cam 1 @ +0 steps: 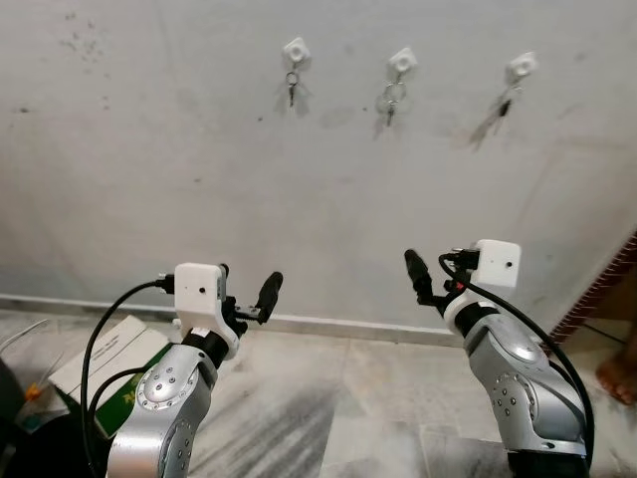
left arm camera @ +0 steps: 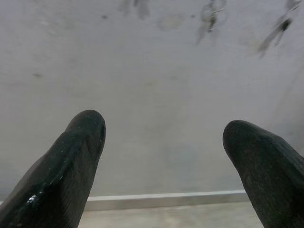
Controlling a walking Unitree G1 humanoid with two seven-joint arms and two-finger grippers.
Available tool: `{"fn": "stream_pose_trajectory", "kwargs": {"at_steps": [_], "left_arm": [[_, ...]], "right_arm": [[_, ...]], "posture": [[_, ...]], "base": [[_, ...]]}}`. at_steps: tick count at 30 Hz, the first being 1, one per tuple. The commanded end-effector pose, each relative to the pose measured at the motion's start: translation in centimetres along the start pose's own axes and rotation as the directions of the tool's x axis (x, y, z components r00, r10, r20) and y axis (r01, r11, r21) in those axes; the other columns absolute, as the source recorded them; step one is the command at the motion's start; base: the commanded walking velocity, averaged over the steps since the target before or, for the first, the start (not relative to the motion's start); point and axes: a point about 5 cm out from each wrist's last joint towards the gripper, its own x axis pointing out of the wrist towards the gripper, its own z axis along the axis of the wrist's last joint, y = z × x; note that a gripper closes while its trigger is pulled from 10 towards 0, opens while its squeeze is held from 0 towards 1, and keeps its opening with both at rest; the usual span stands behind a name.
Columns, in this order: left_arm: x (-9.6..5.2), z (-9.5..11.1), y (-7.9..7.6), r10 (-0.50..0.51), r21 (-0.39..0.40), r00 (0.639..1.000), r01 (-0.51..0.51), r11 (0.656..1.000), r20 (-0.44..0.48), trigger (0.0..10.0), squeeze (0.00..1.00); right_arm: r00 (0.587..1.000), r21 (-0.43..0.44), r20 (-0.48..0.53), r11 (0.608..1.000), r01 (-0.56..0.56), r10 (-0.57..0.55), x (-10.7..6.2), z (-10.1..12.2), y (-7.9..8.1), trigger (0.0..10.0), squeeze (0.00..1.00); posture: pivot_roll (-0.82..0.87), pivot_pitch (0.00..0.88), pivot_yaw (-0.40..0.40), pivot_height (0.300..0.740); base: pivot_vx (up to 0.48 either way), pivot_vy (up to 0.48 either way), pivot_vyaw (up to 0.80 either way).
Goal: Hang keys on a hook
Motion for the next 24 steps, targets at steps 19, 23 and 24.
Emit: {"fn": "stream_pose_trajectory", "kwargs": {"at_steps": [19, 23, 24], "left_arm": [[0.2, -0.4, 3.9, 0.207, 0.132, 0.972, -0.220, 0.966, 0.108, 10.0, 0.00], [0.4, -0.3, 3.8, 0.203, 0.114, 0.973, -0.215, 0.970, 0.109, 10.0, 0.00], [0.4, -0.3, 3.8, 0.203, 0.118, 0.973, -0.216, 0.969, 0.110, 10.0, 0.00]], "right_arm": [[0.993, -0.241, 0.082, 0.968, -0.065, 0.087, 1.3, -0.5, 0.3, 10.0, 0.00], [0.991, -0.235, 0.092, 0.969, -0.073, 0.097, 1.5, -0.4, 0.6, 10.0, 0.00], [0.991, -0.234, 0.092, 0.970, -0.072, 0.096, 1.5, -0.3, 0.6, 10.0, 0.00]], "posture": [[0.11, 0.000, -0.040, 0.740], [0.12, 0.000, -0.041, 0.740], [0.12, 0.000, -0.039, 0.740]], "base": [[0.000, 0.000, 0.17], [0.000, 0.000, 0.80], [0.000, 0.000, 0.80]]}}
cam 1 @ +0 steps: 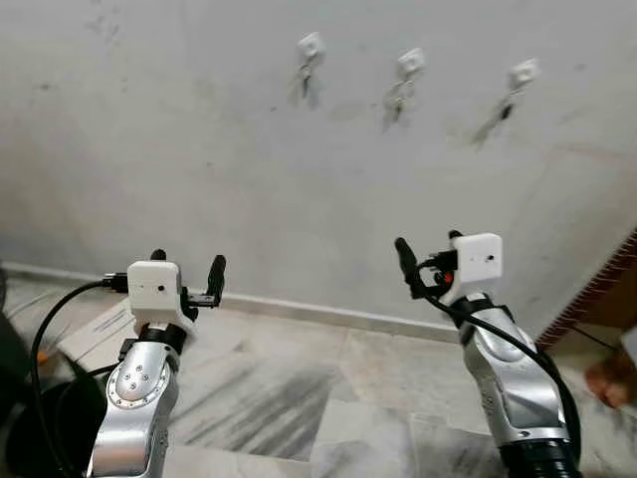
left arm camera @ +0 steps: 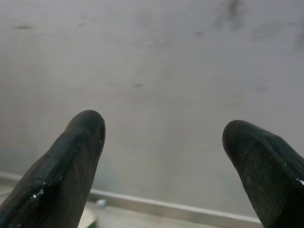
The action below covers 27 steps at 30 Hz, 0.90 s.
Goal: Hang keys on a hook
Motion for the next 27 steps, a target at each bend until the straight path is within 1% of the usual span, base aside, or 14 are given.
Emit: {"fn": "stream_pose_trajectory", "kwargs": {"at_steps": [1, 3, 8, 13, 16, 19, 21, 24, 27], "left_arm": [[0.3, 0.1, 0.0, -0.002, -0.003, 1.000, 0.002, 1.000, 0.005, 10.0, 0.00], [0.3, 0.0, -0.1, -0.013, 0.004, 1.000, 0.013, 1.000, -0.008, 10.0, 0.00], [0.3, -0.2, 0.1, -0.013, 0.004, 1.000, 0.013, 1.000, -0.027, 10.0, 0.00], [0.3, -0.2, 0.4, -0.036, 0.017, 0.999, 0.037, 0.999, -0.040, 10.0, 0.00], [0.2, -0.3, 0.1, -0.056, 0.017, 0.998, 0.056, 0.998, -0.041, 10.0, 0.00], [-0.2, -0.8, -0.5, -0.051, -0.017, 0.997, 0.050, 0.999, -0.059, 10.0, 0.00], [-0.3, -0.9, -0.7, -0.055, -0.018, 0.997, 0.054, 0.998, -0.062, 10.0, 0.00], [-0.4, -1.0, -0.9, -0.065, -0.016, 0.996, 0.064, 0.998, -0.064, 10.0, 0.00], [-0.4, -1.1, -0.4, -0.055, -0.007, 0.996, 0.055, 0.998, -0.070, 10.0, 0.00]], "right_arm": [[1.000, -0.002, 0.019, 1.000, 0.003, -0.003, 0.3, 0.5, -0.2, 10.0, 0.00], [1.000, -0.013, 0.010, 1.000, 0.009, -0.009, 0.3, 0.3, -0.4, 10.0, 0.00], [1.000, -0.008, 0.009, 1.000, 0.016, -0.016, 0.3, 0.1, -0.6, 10.0, 0.00], [1.000, -0.009, 0.012, 1.000, -0.006, 0.006, 0.5, 0.3, -0.1, 10.0, 0.00], [1.000, -0.005, 0.020, 1.000, 0.004, -0.003, 0.7, 0.6, -0.4, 10.0, 0.00], [1.000, -0.001, 0.026, 1.000, 0.013, -0.013, 0.4, 0.7, -0.8, 10.0, 0.00], [1.000, 0.003, 0.024, 1.000, 0.012, -0.013, 0.3, 0.6, -0.8, 10.0, 0.00], [1.000, 0.010, 0.025, 1.000, 0.002, -0.002, 0.4, 0.6, -0.6, 10.0, 0.00], [1.000, 0.015, 0.030, 1.000, -0.003, 0.003, 0.7, 0.8, -0.5, 10.0, 0.00]], "posture": [[0.12, 0.000, -0.038, 0.740], [0.12, 0.000, -0.034, 0.740], [0.13, 0.000, -0.027, 0.740], [0.12, 0.000, -0.012, 0.740], [0.11, 0.000, -0.011, 0.740], [0.11, 0.000, -0.014, 0.740], [0.11, 0.000, -0.017, 0.740], [0.11, 0.000, -0.025, 0.740], [0.11, 0.000, -0.028, 0.740]], "base": [[0.000, 0.000, 0.80], [0.000, 0.000, 0.80], [0.000, 0.000, 0.80], [0.000, 0.000, 0.80], [0.000, 0.000, 0.80], [0.000, 0.000, 0.80], [0.000, 0.000, 0.64], [0.000, 0.000, 0.28], [0.000, 0.000, 0.00]]}}
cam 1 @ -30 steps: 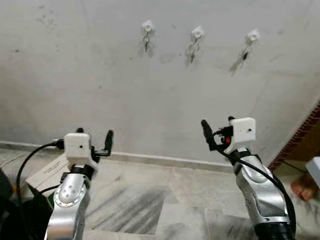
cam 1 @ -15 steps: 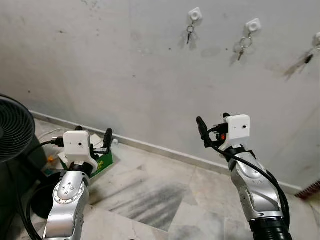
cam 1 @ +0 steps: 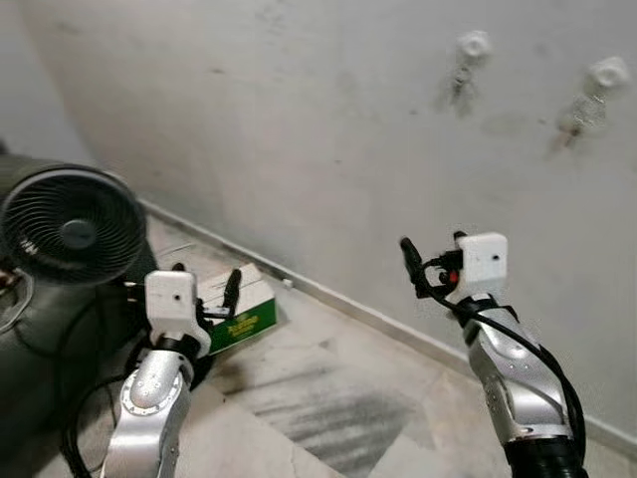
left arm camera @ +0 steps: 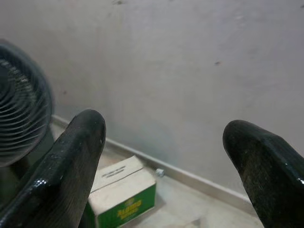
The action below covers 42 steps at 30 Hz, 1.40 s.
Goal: Hang keys on a hook
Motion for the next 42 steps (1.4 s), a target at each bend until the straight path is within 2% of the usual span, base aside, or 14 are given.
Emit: {"fn": "stream_pose_trajectory", "kwargs": {"at_steps": [1, 11, 15, 21, 23, 25, 26, 29, 34, 35, 36, 38, 40, 42], "left_arm": [[0.1, -0.1, 0.4, 0.012, 0.004, 1.000, -0.012, 1.000, -0.006, 10.0, 0.00], [0.1, -1.1, 1.6, 0.029, -0.001, 0.997, -0.029, 1.000, -0.065, 10.0, 0.00], [0.8, -1.1, 2.3, 0.034, 0.003, 0.997, -0.034, 0.999, -0.065, 10.0, 0.00], [0.9, -4.1, 5.4, 0.132, 0.034, 0.975, -0.128, 0.991, -0.176, 10.0, 0.00], [0.7, -6.5, 6.3, 0.168, -0.006, 0.946, -0.177, 0.984, -0.278, 10.0, 0.00], [0.2, -8.5, 6.3, 0.160, -0.037, 0.917, -0.186, 0.982, -0.365, 10.0, 0.00], [-0.6, -10.4, 6.0, 0.148, -0.047, 0.886, -0.188, 0.981, -0.440, 10.0, 0.00], [-1.3, -11.5, 5.9, 0.145, -0.049, 0.859, -0.193, 0.980, -0.491, 10.0, 0.00], [-3.2, -14.6, 5.0, 0.120, -0.052, 0.764, -0.198, 0.979, -0.634, 10.0, 0.00], [-3.2, -14.6, 5.0, 0.120, -0.052, 0.764, -0.198, 0.979, -0.634, 10.0, 0.00], [-4.0, -15.5, 4.9, 0.114, -0.011, 0.704, -0.170, 0.985, -0.701, 10.0, 0.00], [-4.9, -16.4, 4.8, 0.097, 0.005, 0.646, -0.143, 0.990, -0.757, 10.0, 0.00], [-5.6, -17.0, 4.4, 0.063, -0.014, 0.603, -0.121, 0.993, -0.795, 10.0, 0.00], [-5.5, -17.1, 3.9, 0.043, -0.021, 0.599, -0.100, 0.995, -0.800, 10.0, 0.00]], "right_arm": [[1.000, -0.001, 0.015, 1.000, 0.005, -0.005, 0.0, 0.5, -0.5, 10.0, 0.00], [0.999, -0.023, -0.015, 0.999, 0.033, -0.034, 0.4, -0.4, -1.6, 10.0, 0.00], [0.992, -0.025, -0.089, 0.996, 0.082, -0.084, 0.5, -2.1, -3.2, 10.0, 0.00], [0.965, -0.019, -0.211, 0.987, 0.157, -0.157, 0.6, -4.9, -4.8, 10.0, 0.00], [0.946, -0.029, -0.280, 0.986, 0.164, -0.165, 0.3, -6.6, -5.1, 10.0, 0.00], [0.917, -0.016, -0.352, 0.981, 0.194, -0.187, -0.3, -8.2, -5.3, 10.0, 0.00], [0.889, -0.010, -0.408, 0.975, 0.224, -0.208, -1.1, -9.5, -5.5, 10.0, 0.00], [0.866, -0.017, -0.448, 0.970, 0.241, -0.222, -1.7, -10.4, -5.5, 10.0, 0.00], [0.783, -0.039, -0.584, 0.970, 0.239, -0.216, -4.0, -13.6, -4.4, 10.0, 0.00], [0.783, -0.039, -0.584, 0.970, 0.239, -0.216, -4.0, -13.6, -4.4, 10.0, 0.00], [0.750, -0.046, -0.624, 0.968, 0.246, -0.220, -4.8, -14.5, -4.1, 10.0, 0.00], [0.728, -0.038, -0.650, 0.967, 0.253, -0.216, -5.4, -15.1, -3.7, 10.0, 0.00], [0.705, -0.043, -0.683, 0.974, 0.221, -0.190, -6.1, -15.9, -3.2, 10.0, 0.00], [0.688, -0.047, -0.702, 0.976, 0.211, -0.183, -6.7, -16.3, -3.1, 10.0, 0.00]], "posture": [[0.11, 0.000, -0.030, 0.740], [0.11, 0.000, -0.026, 0.740], [0.11, 0.000, -0.028, 0.740], [0.10, 0.000, -0.040, 0.740], [0.10, 0.000, -0.048, 0.740], [0.10, 0.000, -0.052, 0.740], [0.09, 0.000, -0.053, 0.740], [0.09, 0.000, -0.055, 0.740], [0.10, 0.000, -0.073, 0.740], [0.10, 0.000, -0.073, 0.740], [0.10, 0.000, -0.076, 0.740], [0.09, 0.000, -0.076, 0.740], [0.07, 0.000, -0.066, 0.740], [0.06, 0.000, -0.062, 0.740]], "base": [[0.000, 0.000, 0.00], [0.000, 0.000, 0.00], [0.000, 0.000, 0.00], [0.000, 0.000, 0.00], [0.000, 0.000, 0.00], [0.000, 0.000, 0.00], [0.000, 0.000, 0.00], [0.000, 0.000, 0.00], [0.000, 0.000, 0.00], [0.000, 0.000, 0.00], [0.000, 0.000, 0.00], [0.000, 0.000, 0.00], [0.000, 0.000, 0.00], [0.000, 0.000, 0.00]]}}
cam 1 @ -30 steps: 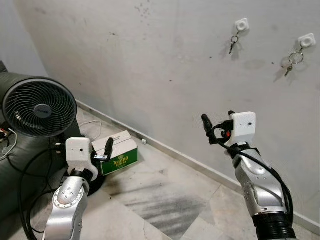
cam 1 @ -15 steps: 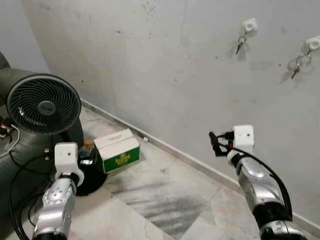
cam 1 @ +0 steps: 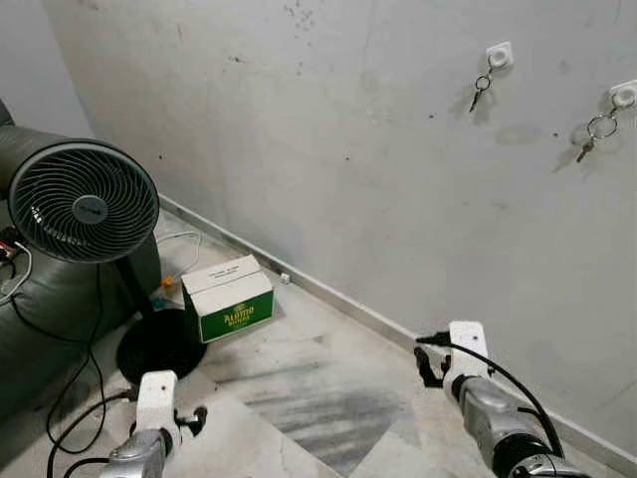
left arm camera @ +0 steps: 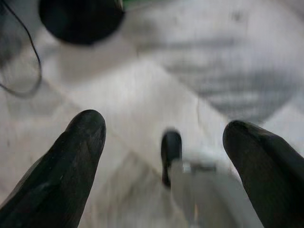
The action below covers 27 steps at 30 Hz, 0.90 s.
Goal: Hang keys on a hook
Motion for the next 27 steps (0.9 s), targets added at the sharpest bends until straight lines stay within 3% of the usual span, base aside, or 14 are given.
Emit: {"fn": "stream_pose_trajectory", "kwargs": {"at_steps": [1, 5, 9, 11, 15, 16, 24, 27], "left_arm": [[0.2, 0.4, -0.8, -0.024, 0.043, 1.000, 0.025, 0.999, -0.012, 10.0, 0.00], [0.5, 1.0, -1.9, -0.039, 0.061, 0.999, 0.040, 0.997, -0.015, 10.0, 0.00], [0.7, 1.2, -3.2, -0.045, 0.127, 0.998, 0.049, 0.991, -0.034, 10.0, 0.00], [0.8, 1.1, -3.5, -0.052, 0.135, 0.998, 0.058, 0.989, -0.047, 10.0, 0.00], [0.7, 1.2, -3.1, -0.022, 0.128, 0.999, 0.028, 0.991, -0.049, 10.0, 0.00], [0.7, 1.3, -2.8, -0.012, 0.158, 0.999, 0.019, 0.987, -0.051, 10.0, 0.00], [0.7, 1.1, -2.6, -0.001, 0.148, 0.998, 0.010, 0.989, -0.055, 10.0, 0.00], [0.6, 1.1, -1.9, 0.016, 0.149, 0.998, -0.007, 0.989, -0.060, 10.0, 0.00]], "right_arm": [[0.999, -0.015, -0.050, 1.000, -0.001, 0.001, -0.2, -1.2, -0.1, 10.0, 0.00], [0.994, -0.030, -0.113, 1.000, 0.006, -0.010, -0.7, -3.2, -0.9, 10.0, 0.00], [0.982, -0.009, -0.188, 0.999, 0.034, -0.035, -1.5, -5.6, -1.7, 10.0, 0.00], [0.975, -0.042, -0.221, 0.999, 0.030, -0.038, -1.9, -6.6, -1.8, 10.0, 0.00], [0.968, -0.046, -0.249, 0.998, 0.035, -0.045, -2.3, -7.6, -1.9, 10.0, 0.00], [0.969, -0.042, -0.247, 0.999, 0.019, -0.028, -2.3, -7.7, -1.6, 10.0, 0.00], [0.970, -0.063, -0.245, 0.998, -0.017, 0.001, -2.2, -7.7, -1.1, 10.0, 0.00], [0.970, -0.064, -0.242, 0.998, -0.023, 0.006, -2.1, -7.5, -0.6, 10.0, 0.00]], "posture": [[0.05, 0.000, -0.057, 0.740], [0.05, 0.000, -0.053, 0.740], [0.04, 0.000, -0.050, 0.740], [0.04, 0.000, -0.038, 0.740], [0.04, 0.000, -0.029, 0.740], [0.04, 0.000, -0.022, 0.740], [0.02, 0.000, -0.010, 0.740], [0.03, 0.000, -0.005, 0.740]], "base": [[0.000, 0.000, 0.00], [0.000, 0.000, 0.00], [0.000, 0.000, 0.00], [0.000, 0.000, 0.00], [0.000, 0.000, 0.00], [0.000, 0.000, 0.00], [0.000, 0.000, -0.30], [0.000, 0.000, 0.00]]}}
